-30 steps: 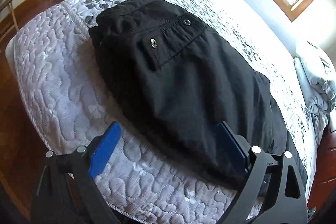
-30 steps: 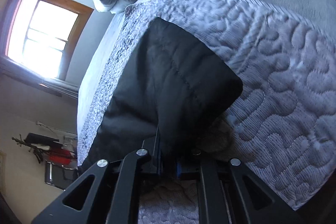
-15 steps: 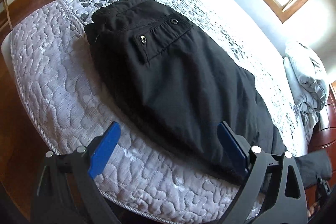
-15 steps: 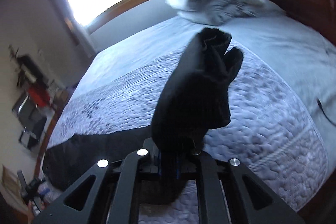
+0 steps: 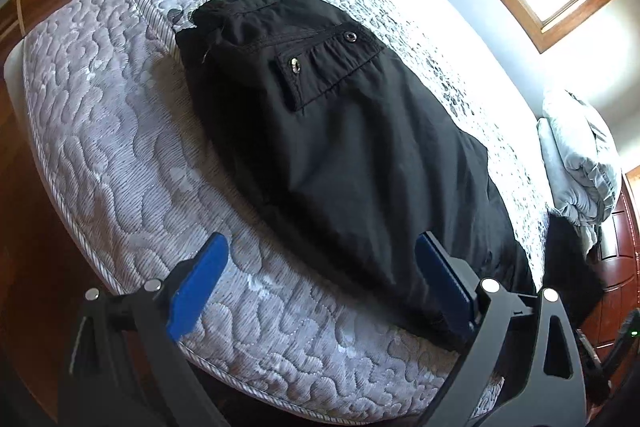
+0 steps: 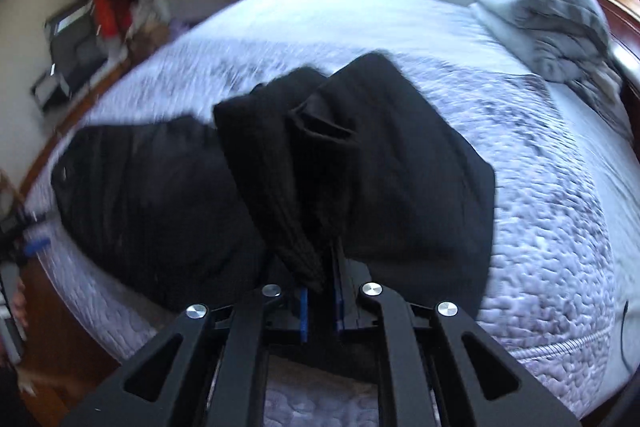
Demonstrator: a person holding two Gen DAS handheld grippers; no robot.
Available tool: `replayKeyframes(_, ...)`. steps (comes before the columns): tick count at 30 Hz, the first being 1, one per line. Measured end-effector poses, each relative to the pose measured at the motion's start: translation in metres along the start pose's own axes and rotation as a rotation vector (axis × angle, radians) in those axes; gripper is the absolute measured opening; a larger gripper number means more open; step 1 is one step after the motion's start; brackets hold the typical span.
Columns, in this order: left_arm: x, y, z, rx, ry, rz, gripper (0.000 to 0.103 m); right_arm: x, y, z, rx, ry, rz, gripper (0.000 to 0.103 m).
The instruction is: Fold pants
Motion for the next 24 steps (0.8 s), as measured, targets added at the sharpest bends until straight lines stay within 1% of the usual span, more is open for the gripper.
replayKeyframes(4,0.003,0.002,0.005,-0.012,-0.002,0.011,0.094,0.021,0.020,0.033,-0.120,0.019,0.054,0.009)
replayKeyframes(8,0.007,0.003,0.011,-0.024,-0.008,0.023,0.094,0.020,0.031,0.052,-0.205,0.028,0.064,0.009)
replayKeyframes(13,0.011,0.005,0.014,-0.037,-0.009,0.030,0.094,0.017,0.034,0.056,-0.220,0.023,0.058,0.009)
replayKeyframes(16,0.013,0.006,0.013,-0.039,-0.005,0.036,0.094,0.020,0.038,0.058,-0.251,-0.012,0.070,0.010)
replayKeyframes(18,0.016,0.008,0.011,-0.039,-0.004,0.041,0.094,0.023,0.044,0.062,-0.274,-0.036,0.079,0.018)
replayKeyframes(20,0.018,0.011,0.008,-0.041,-0.003,0.047,0.094,0.023,0.047,0.062,-0.240,-0.089,0.108,0.040)
replayKeyframes(22,0.020,0.012,0.007,-0.042,0.001,0.054,0.094,0.015,0.049,0.062,-0.191,-0.167,0.107,0.054)
replayKeyframes(24,0.021,0.013,0.006,-0.033,0.000,0.056,0.094,0.002,0.047,0.058,-0.129,-0.237,0.086,0.054)
Point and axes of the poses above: each gripper's, at about its wrist camera, not at the fingertips, and x roughly the way its jaws point, z to its left, y to its underside, the point moved 1 cm from there along x, roughly the way its jaws point, and after that the axes turned 15 degrees about -z, right-handed, at the moved point
